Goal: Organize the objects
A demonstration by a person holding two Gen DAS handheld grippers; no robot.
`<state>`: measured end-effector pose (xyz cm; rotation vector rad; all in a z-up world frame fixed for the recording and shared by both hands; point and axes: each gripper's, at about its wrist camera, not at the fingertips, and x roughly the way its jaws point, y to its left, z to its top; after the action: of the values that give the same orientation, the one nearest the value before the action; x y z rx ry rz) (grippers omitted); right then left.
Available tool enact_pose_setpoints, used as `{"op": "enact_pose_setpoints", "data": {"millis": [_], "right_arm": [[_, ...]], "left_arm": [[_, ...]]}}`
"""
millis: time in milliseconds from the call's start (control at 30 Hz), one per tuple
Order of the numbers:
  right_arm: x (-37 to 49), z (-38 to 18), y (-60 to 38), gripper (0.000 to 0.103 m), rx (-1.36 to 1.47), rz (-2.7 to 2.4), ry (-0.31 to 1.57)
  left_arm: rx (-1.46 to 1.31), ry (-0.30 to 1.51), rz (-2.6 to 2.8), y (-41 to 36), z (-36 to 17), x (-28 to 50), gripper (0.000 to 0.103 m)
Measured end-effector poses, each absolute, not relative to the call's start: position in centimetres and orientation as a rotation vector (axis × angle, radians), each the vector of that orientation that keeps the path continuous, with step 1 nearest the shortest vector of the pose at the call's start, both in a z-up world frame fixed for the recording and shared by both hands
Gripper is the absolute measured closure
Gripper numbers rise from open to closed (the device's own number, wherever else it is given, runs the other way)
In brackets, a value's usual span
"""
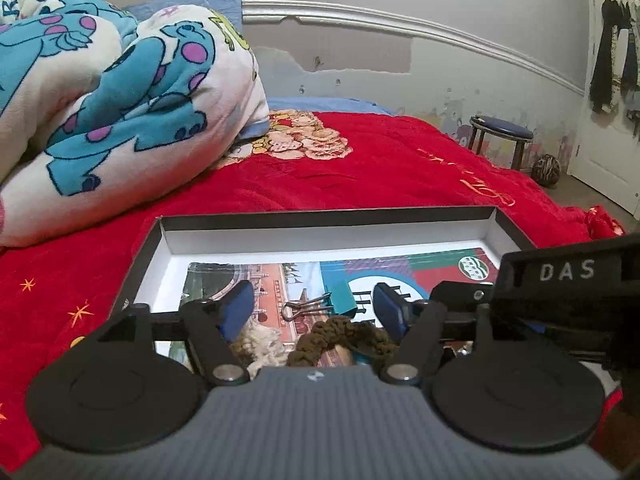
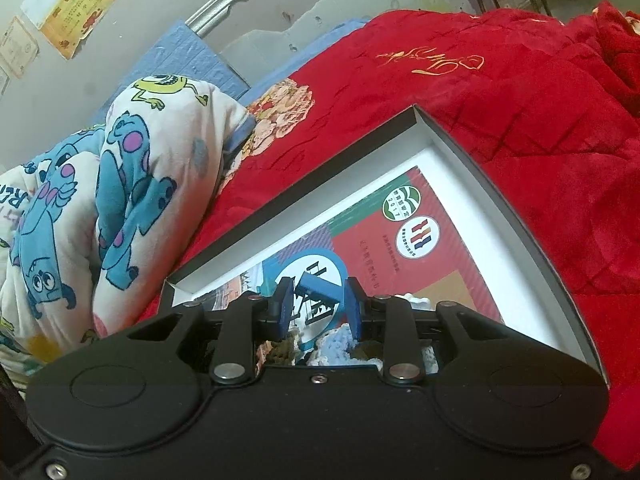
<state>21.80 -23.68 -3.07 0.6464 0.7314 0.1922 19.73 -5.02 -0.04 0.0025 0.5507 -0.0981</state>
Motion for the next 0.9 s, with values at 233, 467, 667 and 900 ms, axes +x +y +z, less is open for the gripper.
{"op": "enact_pose_setpoints", "data": {"millis": [233, 467, 667, 900], "right_arm": [[21.2, -2.3, -23.8, 0.062, 0.670, 0.208, 0.718], [18.6, 0.6, -23.0, 0.034, 0.674, 0.254, 0.657], [15.3, 4.7, -22.8, 0.016, 0.698, 0.328, 0.551], [10.0, 8.5, -22.3, 0.004, 0.622, 0.339, 0.486]], "left_arm": [[0.083, 0.510, -0.138, -5.1, 2.3, 17.7, 0.014], [0.151, 0.442, -0.115, -4.2, 5.5, 14.9, 0.004], [0.130, 0.415, -0.116, -2.0, 8.5, 11.6, 0.000], [-0.024, 0.436, -0.090, 0.6, 8.7, 6.0, 0.000]]}}
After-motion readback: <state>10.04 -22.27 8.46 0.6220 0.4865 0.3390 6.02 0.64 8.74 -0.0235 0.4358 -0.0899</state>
